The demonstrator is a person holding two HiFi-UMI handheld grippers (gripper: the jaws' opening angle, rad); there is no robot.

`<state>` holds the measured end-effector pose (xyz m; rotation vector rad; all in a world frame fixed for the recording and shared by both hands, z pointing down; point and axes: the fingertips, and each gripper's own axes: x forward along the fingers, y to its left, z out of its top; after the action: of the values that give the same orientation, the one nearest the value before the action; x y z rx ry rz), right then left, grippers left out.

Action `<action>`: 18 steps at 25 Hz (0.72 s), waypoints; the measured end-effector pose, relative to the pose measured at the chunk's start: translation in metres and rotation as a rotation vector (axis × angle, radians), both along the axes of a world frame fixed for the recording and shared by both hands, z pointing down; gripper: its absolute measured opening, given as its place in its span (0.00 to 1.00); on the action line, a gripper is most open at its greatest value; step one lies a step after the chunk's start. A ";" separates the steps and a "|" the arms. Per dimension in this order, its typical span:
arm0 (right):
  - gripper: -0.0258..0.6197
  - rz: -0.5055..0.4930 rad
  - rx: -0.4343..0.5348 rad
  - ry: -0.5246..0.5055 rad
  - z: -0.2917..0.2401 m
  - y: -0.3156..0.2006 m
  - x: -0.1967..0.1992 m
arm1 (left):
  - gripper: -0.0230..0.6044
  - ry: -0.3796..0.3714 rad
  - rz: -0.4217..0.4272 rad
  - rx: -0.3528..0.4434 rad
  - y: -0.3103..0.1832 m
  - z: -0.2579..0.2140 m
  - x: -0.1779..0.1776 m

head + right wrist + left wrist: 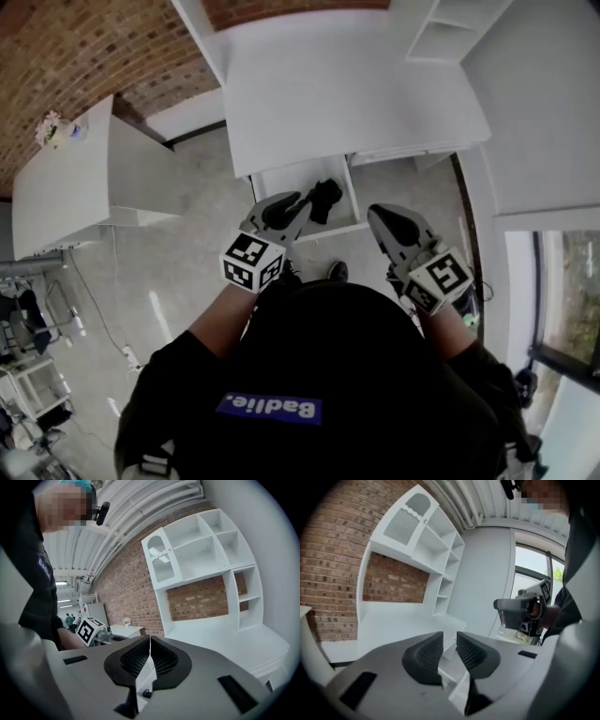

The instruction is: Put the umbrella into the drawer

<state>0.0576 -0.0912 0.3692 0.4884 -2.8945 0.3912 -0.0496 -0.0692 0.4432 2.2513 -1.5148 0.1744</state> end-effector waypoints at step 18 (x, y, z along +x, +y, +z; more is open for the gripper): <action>0.09 -0.170 -0.035 -0.030 -0.002 0.038 -0.027 | 0.04 0.045 -0.101 0.140 0.055 -0.089 0.002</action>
<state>0.0304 -0.0531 0.3667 0.2308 -2.9230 0.4255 -0.0480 -0.0139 0.3537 2.2613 -1.6588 -0.0124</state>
